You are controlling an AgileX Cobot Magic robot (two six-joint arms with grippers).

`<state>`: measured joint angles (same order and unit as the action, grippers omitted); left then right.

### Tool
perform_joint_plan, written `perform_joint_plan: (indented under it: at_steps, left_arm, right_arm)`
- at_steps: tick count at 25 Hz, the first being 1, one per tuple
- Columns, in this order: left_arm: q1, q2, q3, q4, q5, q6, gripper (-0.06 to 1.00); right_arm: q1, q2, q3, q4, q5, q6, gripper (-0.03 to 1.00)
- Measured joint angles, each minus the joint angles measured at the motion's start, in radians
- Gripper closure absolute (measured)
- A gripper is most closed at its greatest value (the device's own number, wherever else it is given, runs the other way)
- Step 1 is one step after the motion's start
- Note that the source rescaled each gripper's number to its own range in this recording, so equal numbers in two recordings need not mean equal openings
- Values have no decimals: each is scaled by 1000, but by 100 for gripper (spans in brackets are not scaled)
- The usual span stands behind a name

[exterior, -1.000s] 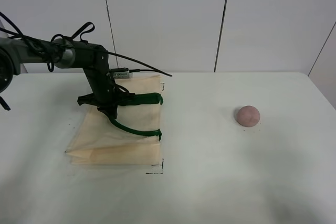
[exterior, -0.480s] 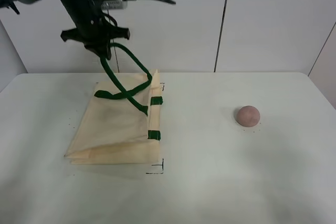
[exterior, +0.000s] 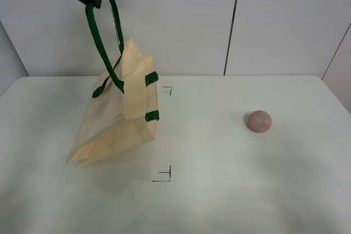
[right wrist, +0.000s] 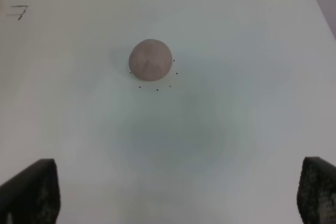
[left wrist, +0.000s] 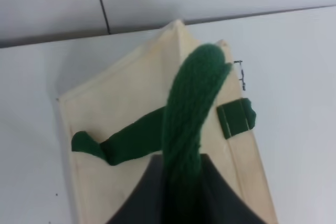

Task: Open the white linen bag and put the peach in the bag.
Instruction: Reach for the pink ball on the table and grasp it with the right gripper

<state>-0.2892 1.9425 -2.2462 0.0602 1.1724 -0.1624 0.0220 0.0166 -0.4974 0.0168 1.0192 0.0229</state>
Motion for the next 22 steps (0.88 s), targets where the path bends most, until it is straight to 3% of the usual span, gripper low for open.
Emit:
perform_joint_plan:
  at_steps: [4, 12, 16, 22]
  left_arm:
    - [0, 1, 2, -30, 0, 10, 94]
    - [0, 1, 2, -35, 0, 13, 94]
    - [0, -3, 5, -52, 0, 14, 94]
    - [0, -12, 37, -60, 0, 14, 94]
  right_arm:
    - [0, 174, -22, 12, -29, 0, -3]
    - [0, 806, -185, 64, -258, -38, -3]
    - [0, 1175, -352, 81, -326, -95, -3]
    - [0, 1626, -672, 93, -302, -130, -3]
